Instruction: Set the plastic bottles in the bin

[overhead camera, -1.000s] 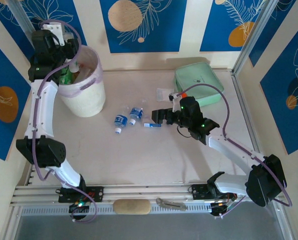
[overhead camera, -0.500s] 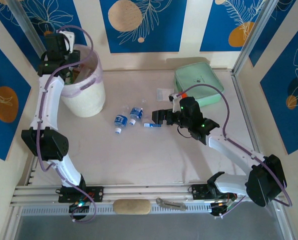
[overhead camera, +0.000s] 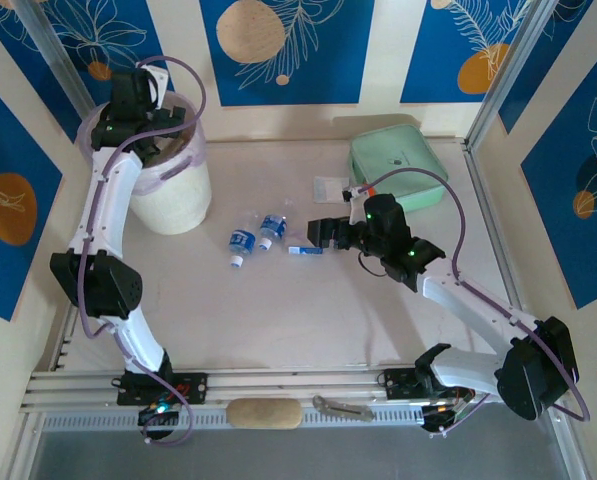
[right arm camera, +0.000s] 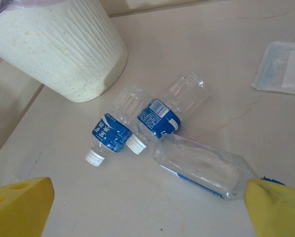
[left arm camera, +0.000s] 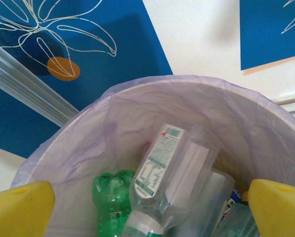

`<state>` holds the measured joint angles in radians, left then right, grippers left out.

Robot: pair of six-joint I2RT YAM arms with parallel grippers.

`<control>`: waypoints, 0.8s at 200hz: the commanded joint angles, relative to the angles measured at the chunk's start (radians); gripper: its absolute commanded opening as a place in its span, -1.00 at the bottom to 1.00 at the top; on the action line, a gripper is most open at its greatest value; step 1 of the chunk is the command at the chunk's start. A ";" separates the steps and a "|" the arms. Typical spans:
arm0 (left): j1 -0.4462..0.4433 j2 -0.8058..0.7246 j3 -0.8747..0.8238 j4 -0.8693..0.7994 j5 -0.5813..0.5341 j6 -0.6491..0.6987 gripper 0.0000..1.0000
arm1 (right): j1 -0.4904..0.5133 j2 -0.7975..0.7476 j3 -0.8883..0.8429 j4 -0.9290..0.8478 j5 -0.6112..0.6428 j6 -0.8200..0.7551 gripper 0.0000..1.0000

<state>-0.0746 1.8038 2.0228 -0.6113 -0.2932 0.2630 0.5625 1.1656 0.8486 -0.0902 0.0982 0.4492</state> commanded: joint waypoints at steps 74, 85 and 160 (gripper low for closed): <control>-0.047 -0.142 0.005 -0.068 0.283 -0.251 0.99 | -0.004 0.007 -0.018 0.037 -0.008 0.012 0.98; -0.064 -0.163 -0.035 -0.058 0.321 -0.283 0.99 | -0.004 0.011 -0.019 0.041 -0.009 0.016 0.98; -0.258 -0.313 -0.449 0.085 0.425 -0.446 0.99 | -0.004 0.044 -0.023 0.056 -0.014 0.032 0.98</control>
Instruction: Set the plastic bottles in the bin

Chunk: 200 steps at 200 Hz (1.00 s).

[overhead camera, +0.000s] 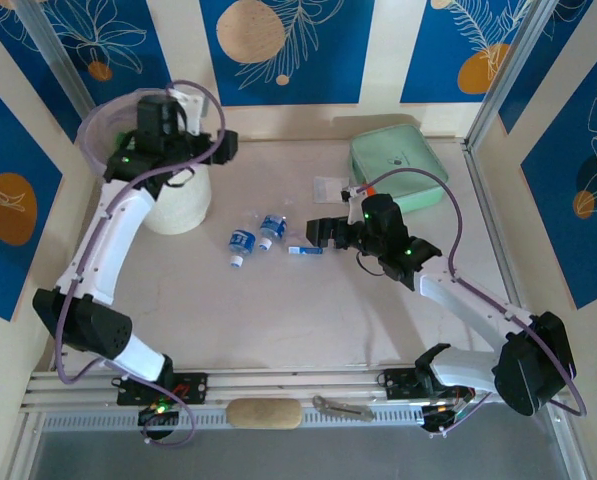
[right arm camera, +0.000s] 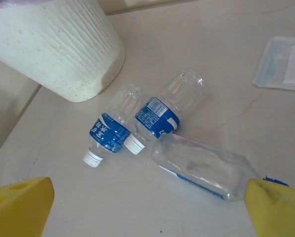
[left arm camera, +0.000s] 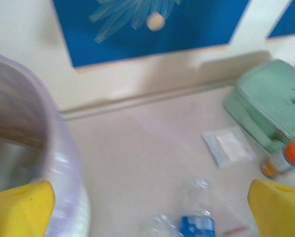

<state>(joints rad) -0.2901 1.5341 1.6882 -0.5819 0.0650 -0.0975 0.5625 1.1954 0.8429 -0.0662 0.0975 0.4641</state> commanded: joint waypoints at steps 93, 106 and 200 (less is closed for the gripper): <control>-0.103 -0.040 -0.556 0.244 0.064 -0.252 0.96 | 0.015 0.095 0.033 0.046 -0.050 0.041 0.98; -0.103 -0.008 -0.571 0.280 0.061 -0.257 0.92 | 0.021 0.098 0.037 0.042 -0.050 0.041 0.98; -0.102 0.257 -0.456 0.287 -0.087 -0.201 0.75 | 0.030 0.061 0.037 0.003 -0.015 0.026 0.98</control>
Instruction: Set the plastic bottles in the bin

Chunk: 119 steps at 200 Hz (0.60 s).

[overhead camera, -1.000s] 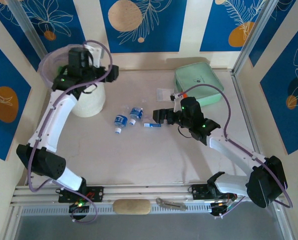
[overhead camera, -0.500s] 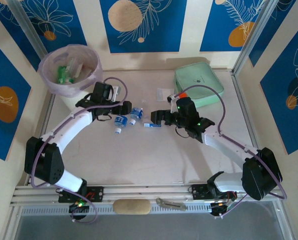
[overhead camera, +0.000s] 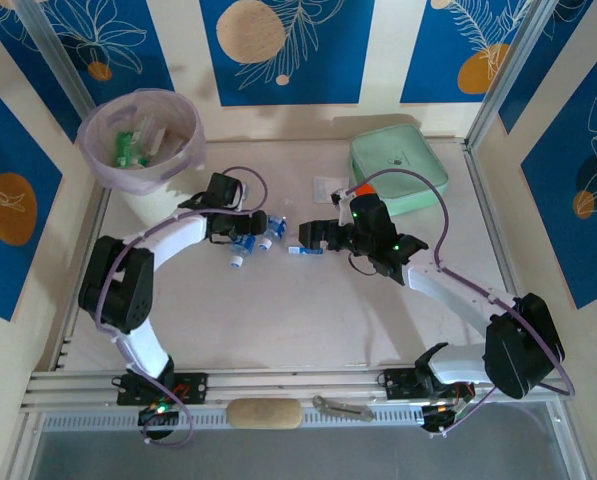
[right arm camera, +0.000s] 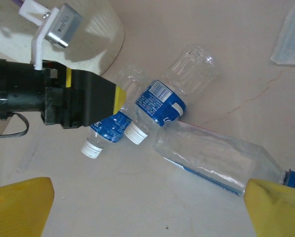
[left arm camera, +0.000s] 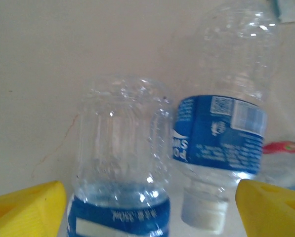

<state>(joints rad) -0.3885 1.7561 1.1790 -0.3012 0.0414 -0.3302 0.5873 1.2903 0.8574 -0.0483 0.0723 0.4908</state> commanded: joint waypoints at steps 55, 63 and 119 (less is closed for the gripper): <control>0.001 0.116 0.076 0.004 -0.083 0.042 0.65 | 0.005 -0.039 0.011 -0.014 0.011 0.004 0.98; 0.002 0.125 0.077 0.005 -0.083 0.042 0.63 | 0.005 -0.040 0.011 -0.014 0.011 0.003 0.98; 0.002 0.166 0.089 0.001 -0.086 0.044 0.57 | 0.004 -0.052 0.001 -0.015 0.018 0.006 0.98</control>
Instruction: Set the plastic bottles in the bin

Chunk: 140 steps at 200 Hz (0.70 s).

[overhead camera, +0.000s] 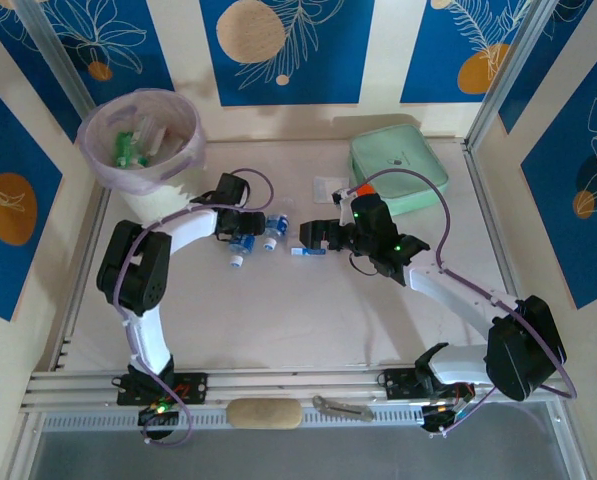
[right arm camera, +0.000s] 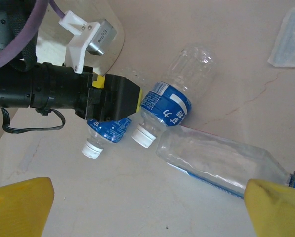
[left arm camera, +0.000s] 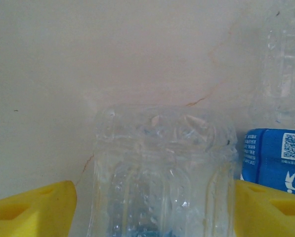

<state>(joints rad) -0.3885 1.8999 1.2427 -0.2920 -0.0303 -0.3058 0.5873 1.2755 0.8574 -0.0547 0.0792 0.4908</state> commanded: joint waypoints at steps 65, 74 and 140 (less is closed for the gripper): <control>0.003 0.029 0.018 -0.013 -0.017 0.026 0.53 | 0.005 -0.041 -0.007 -0.006 0.012 0.009 0.98; 0.002 0.026 0.017 -0.013 -0.017 0.027 0.49 | 0.005 -0.041 -0.007 -0.004 0.012 0.010 0.98; 0.003 -0.024 -0.006 -0.005 -0.014 0.035 0.14 | 0.005 -0.041 -0.012 0.001 0.011 0.015 0.98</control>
<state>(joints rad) -0.3885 1.9160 1.2427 -0.2916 -0.0349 -0.2802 0.5873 1.2537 0.8558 -0.0578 0.0792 0.4915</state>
